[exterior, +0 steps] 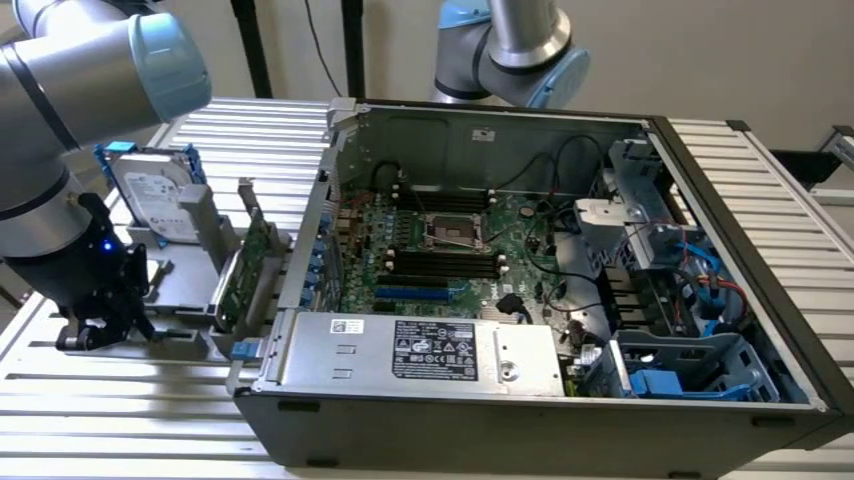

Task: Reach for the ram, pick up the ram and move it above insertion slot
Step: 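Pick up the ram and move it above insertion slot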

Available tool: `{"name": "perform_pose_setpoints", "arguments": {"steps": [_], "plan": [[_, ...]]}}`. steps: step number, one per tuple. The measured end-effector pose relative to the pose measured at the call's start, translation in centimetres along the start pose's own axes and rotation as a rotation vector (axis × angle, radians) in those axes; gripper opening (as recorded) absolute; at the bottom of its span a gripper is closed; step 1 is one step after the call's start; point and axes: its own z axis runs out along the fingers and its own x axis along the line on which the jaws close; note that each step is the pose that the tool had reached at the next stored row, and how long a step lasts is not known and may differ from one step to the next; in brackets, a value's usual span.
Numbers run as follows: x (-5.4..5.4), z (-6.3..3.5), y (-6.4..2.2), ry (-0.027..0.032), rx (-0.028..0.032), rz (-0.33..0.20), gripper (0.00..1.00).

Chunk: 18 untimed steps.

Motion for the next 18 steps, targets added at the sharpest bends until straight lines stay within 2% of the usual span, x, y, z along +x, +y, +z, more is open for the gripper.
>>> {"name": "perform_pose_setpoints", "arguments": {"steps": [18], "plan": [[0.00, -0.08, 0.00, -0.0001, -0.0004, 0.000, 0.13]]}}
